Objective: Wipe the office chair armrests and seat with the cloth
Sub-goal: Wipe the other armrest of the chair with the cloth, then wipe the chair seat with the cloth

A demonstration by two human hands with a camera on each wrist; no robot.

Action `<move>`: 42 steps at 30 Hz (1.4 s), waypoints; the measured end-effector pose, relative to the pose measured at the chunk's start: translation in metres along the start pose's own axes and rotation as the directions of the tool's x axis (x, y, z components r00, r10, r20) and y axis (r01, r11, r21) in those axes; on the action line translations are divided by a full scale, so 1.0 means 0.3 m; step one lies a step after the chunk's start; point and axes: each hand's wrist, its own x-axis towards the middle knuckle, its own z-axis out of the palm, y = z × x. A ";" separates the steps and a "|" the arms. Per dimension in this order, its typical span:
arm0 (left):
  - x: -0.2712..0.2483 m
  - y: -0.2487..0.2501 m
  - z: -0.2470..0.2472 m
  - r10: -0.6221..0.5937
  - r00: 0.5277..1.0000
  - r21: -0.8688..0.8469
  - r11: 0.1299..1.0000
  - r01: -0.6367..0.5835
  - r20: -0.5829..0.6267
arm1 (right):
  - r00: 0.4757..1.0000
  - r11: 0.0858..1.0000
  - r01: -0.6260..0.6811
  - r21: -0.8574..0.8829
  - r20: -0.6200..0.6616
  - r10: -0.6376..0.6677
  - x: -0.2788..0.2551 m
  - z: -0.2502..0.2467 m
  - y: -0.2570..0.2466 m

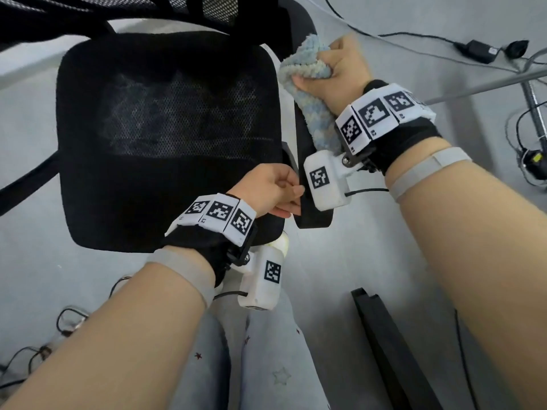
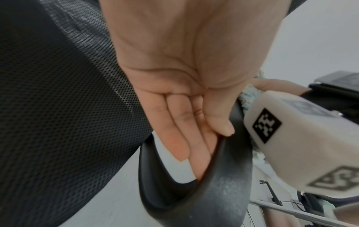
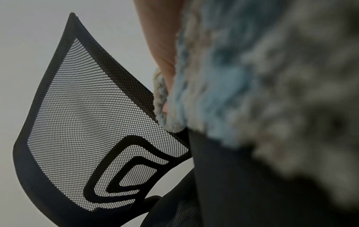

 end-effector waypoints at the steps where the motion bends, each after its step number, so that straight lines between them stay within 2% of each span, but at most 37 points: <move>1: 0.003 0.004 0.002 0.006 1.000 0.013 1.000 -0.006 -0.002 | 1.000 1.000 -0.012 0.001 -0.017 0.012 0.001 0.002 -0.005; 6: 0.021 0.003 0.026 0.055 0.992 0.038 0.998 -0.051 -0.114 | 0.996 0.998 -0.060 0.023 -0.071 0.061 -0.128 0.039 0.030; 11: 0.006 -0.019 0.021 0.118 0.981 0.041 0.993 -0.113 -0.155 | 0.994 0.995 -0.078 0.064 -0.068 0.083 -0.323 0.071 0.045; 14: -0.013 -0.049 -0.012 0.136 0.975 0.027 0.991 -0.133 -0.178 | 0.982 0.993 -0.061 -0.097 -0.183 0.043 -0.367 0.097 0.030; 16: -0.034 -0.090 -0.063 0.135 0.968 0.050 0.991 -0.127 -0.211 | 0.952 0.967 -0.076 -0.245 -0.305 -0.003 -0.367 0.117 0.022; 18: -0.065 -0.143 -0.139 0.137 0.958 0.081 0.989 -0.120 -0.251 | 0.919 0.952 -0.106 -0.285 -0.395 -0.016 -0.362 0.145 -0.004; 20: -0.099 -0.200 -0.229 0.138 0.941 0.118 0.987 -0.106 -0.308 | 0.904 0.960 -0.111 -0.257 -0.428 -0.010 -0.358 0.179 -0.042; 23: -0.164 -0.278 -0.386 0.131 0.909 0.144 0.986 -0.079 -0.397 | 0.920 0.982 -0.102 -0.158 -0.392 0.033 -0.344 0.250 -0.144; 26: -0.231 -0.351 -0.550 0.102 0.867 0.125 0.991 -0.046 -0.487 | 0.921 0.998 -0.037 -0.044 -0.388 0.017 -0.315 0.352 -0.277; 27: -0.248 -0.373 -0.604 0.094 0.853 0.125 0.992 -0.033 -0.513 | 0.921 0.999 -0.037 0.022 -0.387 0.043 -0.298 0.388 -0.321; 29: -0.272 -0.414 -0.710 0.090 0.827 0.150 0.989 -0.007 -0.556 | 0.917 0.977 -0.113 0.183 -0.361 0.173 -0.251 0.463 -0.380; 31: -0.278 -0.444 -0.810 0.114 0.800 0.203 0.979 0.009 -0.589 | 0.893 0.908 -0.201 0.368 -0.313 0.324 -0.197 0.534 -0.415; 32: -0.277 -0.456 -0.853 0.129 0.785 0.228 0.974 0.015 -0.606 | 0.876 0.841 -0.212 0.498 -0.284 0.389 -0.178 0.565 -0.430; 34: -0.267 -0.476 -0.926 0.163 0.757 0.280 0.960 0.027 -0.633 | 0.849 0.606 -0.167 0.778 -0.199 0.490 -0.156 0.621 -0.457; 35: -0.258 -0.487 -0.956 0.175 0.753 0.306 0.951 0.037 -0.635 | 0.838 0.490 -0.144 0.860 -0.157 0.522 -0.152 0.644 -0.472; 36: -0.245 -0.496 -0.980 0.175 0.758 0.329 0.943 0.055 -0.628 | 0.828 0.423 -0.131 0.897 -0.135 0.544 -0.146 0.661 -0.480; 37: -0.231 -0.506 -1.001 0.156 0.771 0.349 0.933 0.091 -0.617 | 0.819 0.401 -0.112 0.909 -0.144 0.555 -0.139 0.674 -0.482; 38: -0.219 -0.516 -1.013 0.121 0.789 0.375 0.915 0.146 -0.603 | 0.808 0.399 -0.072 0.914 -0.181 0.561 -0.129 0.684 -0.476; 39: -0.205 -0.527 -1.018 0.077 0.805 0.412 0.885 0.217 -0.589 | 0.794 0.435 -0.022 0.900 -0.249 0.554 -0.117 0.684 -0.471; 41: -0.174 -0.554 -1.009 -0.008 0.815 0.490 0.796 0.356 -0.580 | 0.773 0.632 0.023 0.774 -0.415 0.480 -0.080 0.682 -0.453; 42: -0.158 -0.566 -0.995 -0.038 0.810 0.507 0.763 0.402 -0.585 | 0.792 0.740 0.011 0.673 -0.458 0.405 -0.061 0.684 -0.455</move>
